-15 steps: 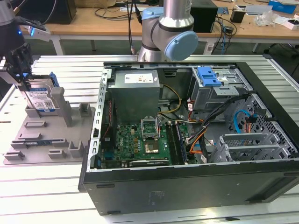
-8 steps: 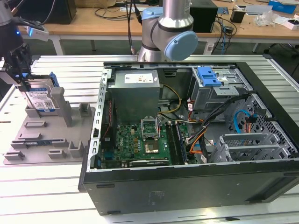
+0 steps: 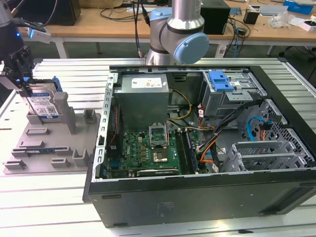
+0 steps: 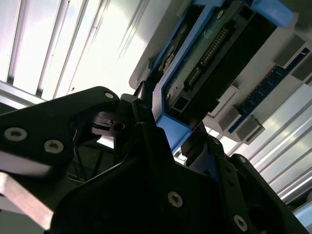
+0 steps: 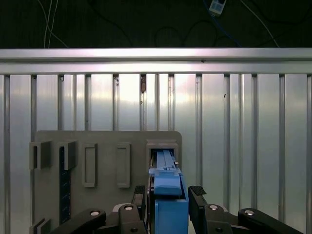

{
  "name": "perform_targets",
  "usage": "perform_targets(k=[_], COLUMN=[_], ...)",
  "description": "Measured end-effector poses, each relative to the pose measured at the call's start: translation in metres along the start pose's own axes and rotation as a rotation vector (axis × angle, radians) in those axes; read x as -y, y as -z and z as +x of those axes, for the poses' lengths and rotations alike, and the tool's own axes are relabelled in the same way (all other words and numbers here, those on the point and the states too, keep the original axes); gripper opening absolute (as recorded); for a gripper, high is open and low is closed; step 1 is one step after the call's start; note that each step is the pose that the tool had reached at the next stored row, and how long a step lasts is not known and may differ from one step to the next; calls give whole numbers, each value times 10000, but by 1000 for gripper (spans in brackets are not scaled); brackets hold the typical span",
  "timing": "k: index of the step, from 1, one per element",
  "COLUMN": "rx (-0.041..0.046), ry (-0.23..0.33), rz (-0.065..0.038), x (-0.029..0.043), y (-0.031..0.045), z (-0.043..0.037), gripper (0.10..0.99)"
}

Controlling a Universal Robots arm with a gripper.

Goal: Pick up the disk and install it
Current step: 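Pick up the disk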

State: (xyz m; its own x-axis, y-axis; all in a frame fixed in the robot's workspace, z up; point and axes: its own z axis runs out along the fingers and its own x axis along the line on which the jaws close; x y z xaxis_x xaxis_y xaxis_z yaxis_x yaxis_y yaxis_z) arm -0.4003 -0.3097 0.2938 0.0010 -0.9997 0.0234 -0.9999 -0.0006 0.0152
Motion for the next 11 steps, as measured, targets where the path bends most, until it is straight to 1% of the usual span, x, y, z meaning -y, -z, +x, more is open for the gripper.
perform_targets(k=[9,11], rx=[0,0], ry=[0,-1], rz=[1,0], x=[0,0], y=[-1,-1], z=[0,0], gripper=[482,467])
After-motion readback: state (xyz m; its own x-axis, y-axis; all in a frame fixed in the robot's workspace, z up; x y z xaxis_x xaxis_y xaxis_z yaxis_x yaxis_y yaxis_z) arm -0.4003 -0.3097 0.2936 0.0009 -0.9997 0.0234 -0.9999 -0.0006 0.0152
